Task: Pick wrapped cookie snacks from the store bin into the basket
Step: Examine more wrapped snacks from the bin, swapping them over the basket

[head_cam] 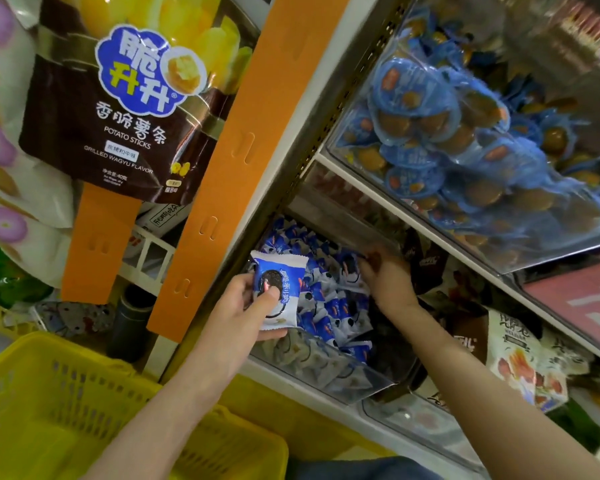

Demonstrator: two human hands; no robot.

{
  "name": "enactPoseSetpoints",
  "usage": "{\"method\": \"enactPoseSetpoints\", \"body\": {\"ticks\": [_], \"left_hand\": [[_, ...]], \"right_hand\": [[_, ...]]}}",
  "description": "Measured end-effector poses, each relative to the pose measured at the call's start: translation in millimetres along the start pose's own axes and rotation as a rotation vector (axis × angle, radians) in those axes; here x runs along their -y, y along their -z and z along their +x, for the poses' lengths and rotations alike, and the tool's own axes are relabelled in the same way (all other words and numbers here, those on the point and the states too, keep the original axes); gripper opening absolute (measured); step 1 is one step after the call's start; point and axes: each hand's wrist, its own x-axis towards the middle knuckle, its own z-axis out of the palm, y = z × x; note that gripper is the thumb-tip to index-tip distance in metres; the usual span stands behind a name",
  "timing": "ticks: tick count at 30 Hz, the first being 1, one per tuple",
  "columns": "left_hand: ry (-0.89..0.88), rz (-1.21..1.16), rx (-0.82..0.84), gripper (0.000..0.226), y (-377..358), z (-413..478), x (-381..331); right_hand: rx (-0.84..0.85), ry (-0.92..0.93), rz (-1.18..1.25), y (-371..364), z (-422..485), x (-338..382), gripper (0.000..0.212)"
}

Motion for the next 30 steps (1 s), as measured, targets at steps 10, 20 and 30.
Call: {"method": "enactPoseSetpoints", "body": {"ticks": [10, 20, 30], "left_hand": [[-0.025, -0.089, 0.065, 0.052, -1, -13, 1], [-0.015, -0.115, 0.211, 0.044, -2, -19, 4], [-0.092, -0.037, 0.103, 0.03, 1, -17, 5]], "right_hand": [[0.33, -0.143, 0.967, 44, -86, 82, 0.007], [0.47, -0.161, 0.841, 24, -96, 85, 0.027], [0.324, -0.289, 0.858, 20, -72, 65, 0.033]]}}
